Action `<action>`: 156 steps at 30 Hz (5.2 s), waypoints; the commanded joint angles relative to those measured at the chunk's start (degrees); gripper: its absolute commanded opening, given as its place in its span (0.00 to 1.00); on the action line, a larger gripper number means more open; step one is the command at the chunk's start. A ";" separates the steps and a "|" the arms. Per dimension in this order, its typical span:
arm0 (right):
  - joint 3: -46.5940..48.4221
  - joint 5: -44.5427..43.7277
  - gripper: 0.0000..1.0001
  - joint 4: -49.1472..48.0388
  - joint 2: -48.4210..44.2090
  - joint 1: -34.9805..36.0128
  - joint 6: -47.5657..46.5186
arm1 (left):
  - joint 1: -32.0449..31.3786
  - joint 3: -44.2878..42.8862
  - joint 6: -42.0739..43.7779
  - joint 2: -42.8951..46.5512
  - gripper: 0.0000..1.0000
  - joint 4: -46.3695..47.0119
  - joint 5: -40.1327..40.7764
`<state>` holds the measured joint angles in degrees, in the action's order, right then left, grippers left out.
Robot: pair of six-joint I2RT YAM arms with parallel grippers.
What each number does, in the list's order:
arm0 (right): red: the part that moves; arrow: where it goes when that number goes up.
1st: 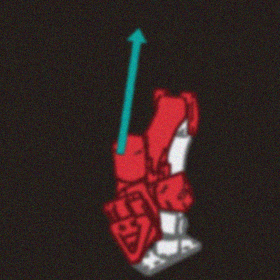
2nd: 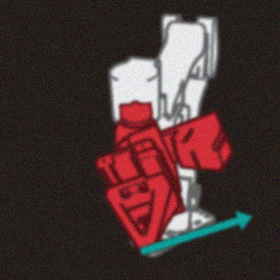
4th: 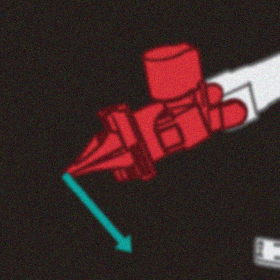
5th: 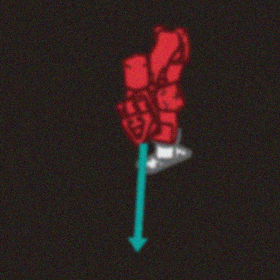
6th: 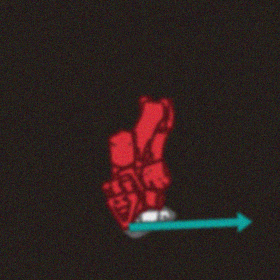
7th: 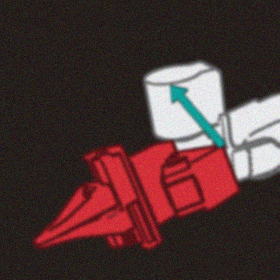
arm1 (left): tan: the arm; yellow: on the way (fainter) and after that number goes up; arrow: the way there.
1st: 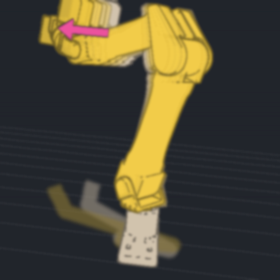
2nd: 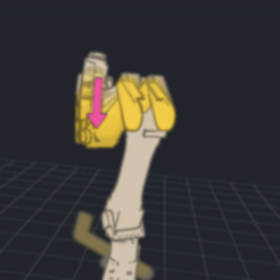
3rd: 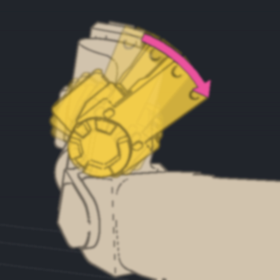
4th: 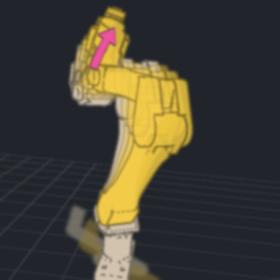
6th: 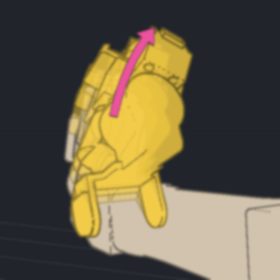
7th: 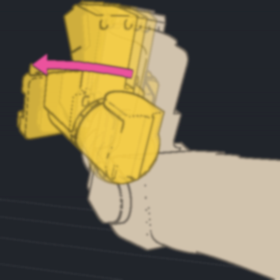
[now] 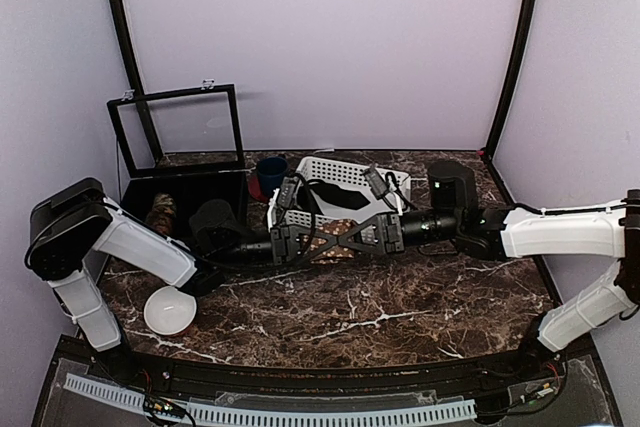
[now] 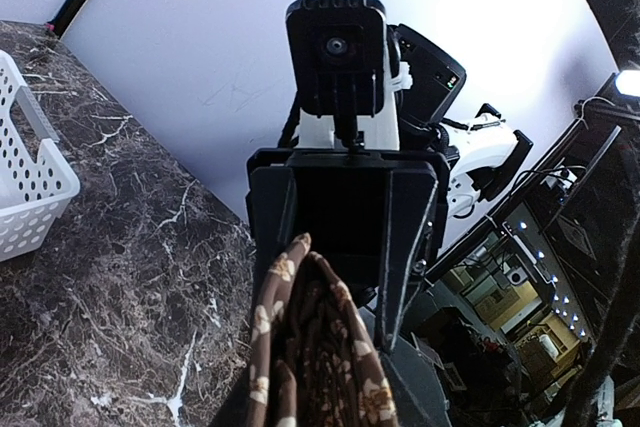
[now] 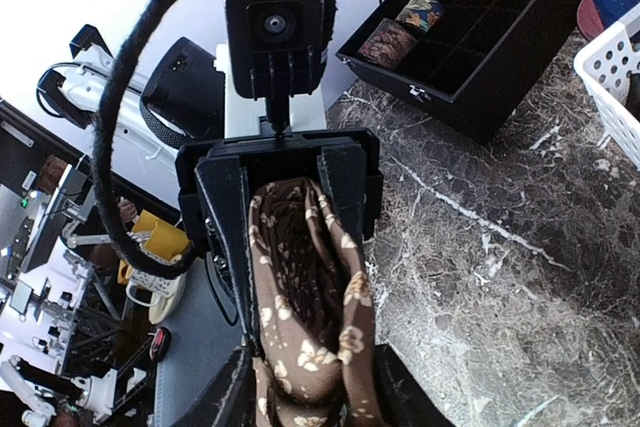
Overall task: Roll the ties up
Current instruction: Pass from the right arm to the left, then place the tie in the storage box, then reset both arms
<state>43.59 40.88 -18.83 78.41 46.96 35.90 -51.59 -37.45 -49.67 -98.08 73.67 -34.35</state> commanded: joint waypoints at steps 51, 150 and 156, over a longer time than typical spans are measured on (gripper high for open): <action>-1.21 -11.51 0.97 15.07 -7.45 -2.27 -6.68 | 43.99 -31.85 43.16 8.03 0.00 -105.57 17.62; -4.84 -31.33 0.97 29.73 -23.84 -12.56 -6.56 | 2.41 -15.31 33.39 26.16 0.99 -76.52 55.72; -7.60 -33.32 0.97 29.95 -26.95 -12.74 -5.42 | 1.42 -13.17 30.10 26.17 0.99 -75.17 57.35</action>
<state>37.26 10.24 11.51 53.80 34.79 29.39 -49.69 -51.51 -16.32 -73.38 -6.85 20.47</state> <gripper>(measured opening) 0.966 0.988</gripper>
